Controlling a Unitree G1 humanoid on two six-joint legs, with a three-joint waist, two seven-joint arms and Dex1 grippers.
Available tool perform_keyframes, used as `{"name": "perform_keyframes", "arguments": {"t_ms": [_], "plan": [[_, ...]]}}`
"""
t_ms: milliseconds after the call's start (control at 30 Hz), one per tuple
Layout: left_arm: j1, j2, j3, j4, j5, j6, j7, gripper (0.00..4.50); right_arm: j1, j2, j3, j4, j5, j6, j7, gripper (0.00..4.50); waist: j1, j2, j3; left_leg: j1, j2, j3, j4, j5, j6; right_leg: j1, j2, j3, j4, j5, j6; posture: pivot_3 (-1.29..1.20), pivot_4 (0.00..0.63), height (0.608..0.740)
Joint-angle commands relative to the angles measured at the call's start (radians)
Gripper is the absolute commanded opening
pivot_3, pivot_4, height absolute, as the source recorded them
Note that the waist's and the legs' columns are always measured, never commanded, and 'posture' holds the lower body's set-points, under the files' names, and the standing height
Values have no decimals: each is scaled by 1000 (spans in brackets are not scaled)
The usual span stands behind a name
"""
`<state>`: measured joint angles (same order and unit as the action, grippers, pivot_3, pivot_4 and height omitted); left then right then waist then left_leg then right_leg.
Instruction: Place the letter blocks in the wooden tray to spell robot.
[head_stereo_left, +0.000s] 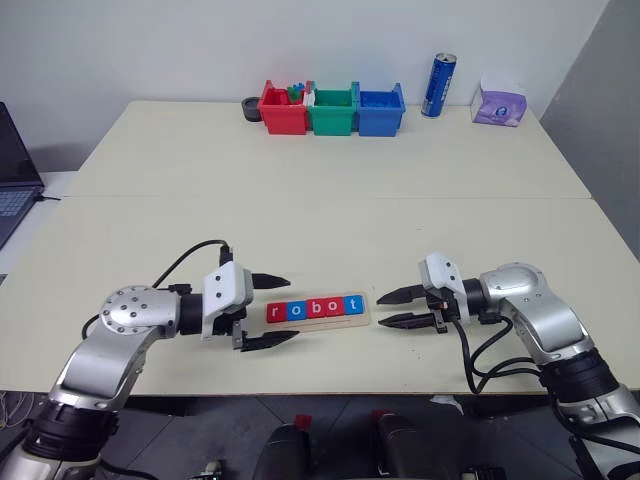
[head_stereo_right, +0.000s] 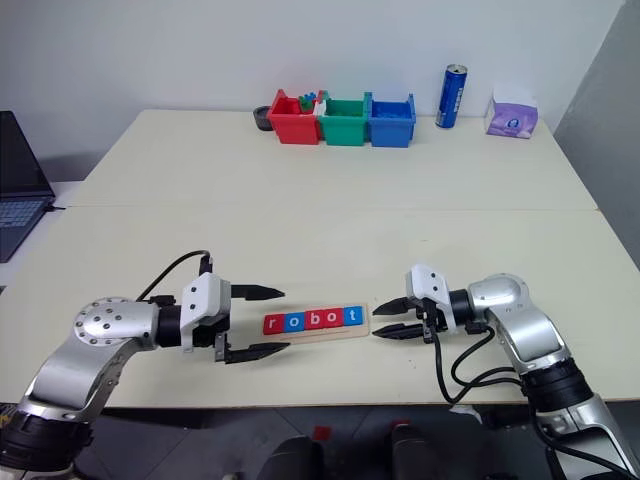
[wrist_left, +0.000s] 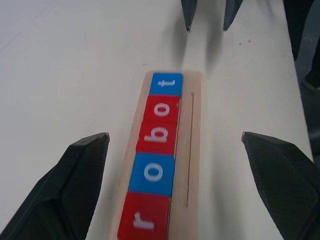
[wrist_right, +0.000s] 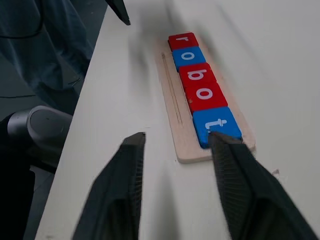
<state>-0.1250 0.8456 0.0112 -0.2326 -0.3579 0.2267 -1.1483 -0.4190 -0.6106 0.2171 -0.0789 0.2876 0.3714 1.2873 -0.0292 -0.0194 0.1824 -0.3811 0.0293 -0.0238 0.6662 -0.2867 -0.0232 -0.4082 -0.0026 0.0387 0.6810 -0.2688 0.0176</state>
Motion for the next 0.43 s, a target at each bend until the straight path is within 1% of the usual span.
{"name": "perform_keyframes", "arguments": {"t_ms": [33, 100, 133, 267, 433], "plan": [[24, 28, 59, -35, -22, 2, -1, 4500, 3, -15, -26, -85, 36, 47, -29, 3423, 0, 0, 0, 0, 0, 0, 0, 0, 0, 0, 0, 0, 0, 0, 0, 0, 150, 740], [49, 38, 83, -49, -32, 15, -1, 4500, 10, -22, -29, -101, 32, 55, -49, 4159, 0, 0, 0, 0, 0, 0, 0, 0, 0, 0, 0, 0, 0, 0, 0, 0, 150, 740], [64, 44, 94, -55, -34, 16, -4, 4500, 13, -23, -33, -105, 29, 58, -61, 4459, 0, 0, 0, 0, 0, 0, 0, 0, 0, 0, 0, 0, 0, 0, 0, 0, 150, 740], [100, 59, 116, -68, -39, 16, -7, 4500, 17, -29, -34, -115, 39, 74, -80, 4459, 0, 0, 0, 0, 0, 0, 0, 0, 0, 0, 0, 0, 0, 0, 0, 0, 150, 740], [92, 53, 120, -74, -44, 11, -1, 4500, 15, -24, -32, -116, 45, 73, -86, 4459, 0, 0, 0, 0, 0, 0, 0, 0, 0, 0, 0, 0, 0, 0, 0, 0, 150, 740]]}}
